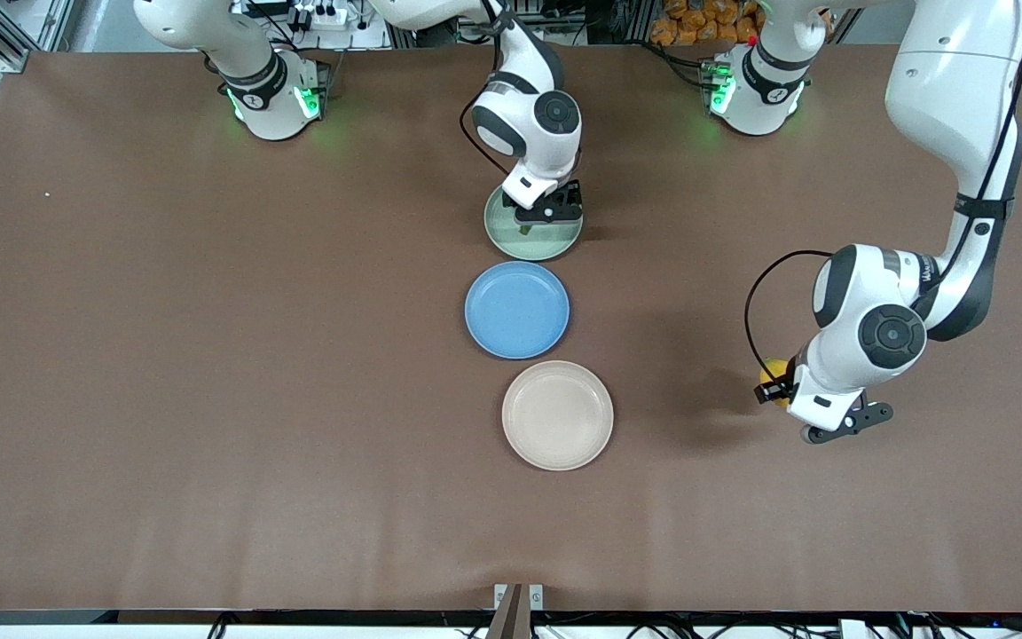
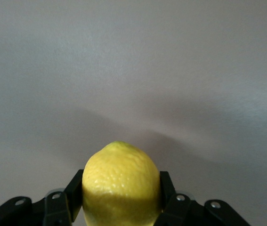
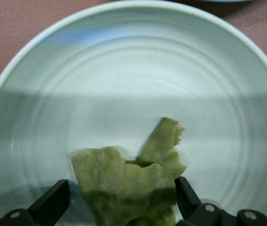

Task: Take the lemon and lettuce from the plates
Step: 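Lift the lemon with the left gripper while the right gripper grasps lettuce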

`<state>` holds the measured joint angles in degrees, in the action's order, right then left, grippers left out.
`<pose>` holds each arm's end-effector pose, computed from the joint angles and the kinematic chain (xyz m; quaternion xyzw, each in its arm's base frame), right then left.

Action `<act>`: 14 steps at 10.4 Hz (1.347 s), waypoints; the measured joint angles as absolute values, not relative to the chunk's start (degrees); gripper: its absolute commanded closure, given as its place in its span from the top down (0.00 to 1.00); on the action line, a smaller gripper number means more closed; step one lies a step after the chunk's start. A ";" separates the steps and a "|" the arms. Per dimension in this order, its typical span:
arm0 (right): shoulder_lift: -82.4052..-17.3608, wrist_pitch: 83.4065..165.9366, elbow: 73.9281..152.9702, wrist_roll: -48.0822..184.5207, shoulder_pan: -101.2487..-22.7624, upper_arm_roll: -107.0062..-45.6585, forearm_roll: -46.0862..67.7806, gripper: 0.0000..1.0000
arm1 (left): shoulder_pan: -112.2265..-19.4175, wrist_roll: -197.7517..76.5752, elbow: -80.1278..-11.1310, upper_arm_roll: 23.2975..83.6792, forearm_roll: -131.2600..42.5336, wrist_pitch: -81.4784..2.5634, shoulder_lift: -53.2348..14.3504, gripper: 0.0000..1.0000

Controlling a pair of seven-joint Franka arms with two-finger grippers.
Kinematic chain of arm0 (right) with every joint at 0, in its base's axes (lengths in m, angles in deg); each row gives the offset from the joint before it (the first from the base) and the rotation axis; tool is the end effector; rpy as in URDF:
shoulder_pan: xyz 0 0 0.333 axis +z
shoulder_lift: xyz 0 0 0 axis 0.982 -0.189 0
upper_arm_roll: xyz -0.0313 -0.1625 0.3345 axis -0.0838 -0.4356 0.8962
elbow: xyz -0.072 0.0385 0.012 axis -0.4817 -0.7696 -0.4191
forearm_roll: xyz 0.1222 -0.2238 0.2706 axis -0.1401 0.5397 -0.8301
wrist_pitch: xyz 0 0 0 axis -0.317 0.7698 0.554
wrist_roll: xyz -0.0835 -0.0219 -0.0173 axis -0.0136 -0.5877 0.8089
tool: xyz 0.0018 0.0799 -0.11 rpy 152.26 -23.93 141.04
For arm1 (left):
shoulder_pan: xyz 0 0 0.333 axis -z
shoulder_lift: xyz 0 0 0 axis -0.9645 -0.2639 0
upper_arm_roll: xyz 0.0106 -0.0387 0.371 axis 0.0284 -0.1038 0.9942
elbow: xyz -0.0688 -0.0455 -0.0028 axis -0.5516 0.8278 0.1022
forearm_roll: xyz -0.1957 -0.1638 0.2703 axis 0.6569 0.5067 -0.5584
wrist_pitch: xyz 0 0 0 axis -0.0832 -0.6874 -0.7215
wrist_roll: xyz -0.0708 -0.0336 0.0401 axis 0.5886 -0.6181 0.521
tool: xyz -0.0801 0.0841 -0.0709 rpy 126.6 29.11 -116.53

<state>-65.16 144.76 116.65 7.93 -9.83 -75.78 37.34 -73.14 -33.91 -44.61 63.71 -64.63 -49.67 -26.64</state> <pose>0.2782 0.6064 0.2011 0.9983 0.0199 -0.0513 0.0210 0.6709 -0.0905 0.2853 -0.9870 -0.1525 0.0164 0.0474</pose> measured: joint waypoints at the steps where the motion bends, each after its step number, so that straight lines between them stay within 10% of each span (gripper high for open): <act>1: -64.96 144.68 116.65 7.88 -9.83 -75.79 37.34 0.47 | -73.10 -33.91 -44.61 63.58 -64.63 -50.11 -27.57 1.00; 3: -64.67 144.72 116.63 7.62 -9.78 -75.78 37.34 0.16 | -72.95 -33.91 -44.59 63.25 -64.63 -50.71 -28.64 1.00; 14: -64.10 134.83 113.03 7.44 -10.78 -76.83 37.39 0.03 | -75.06 -33.87 -55.57 63.26 -64.63 -50.65 -18.70 1.00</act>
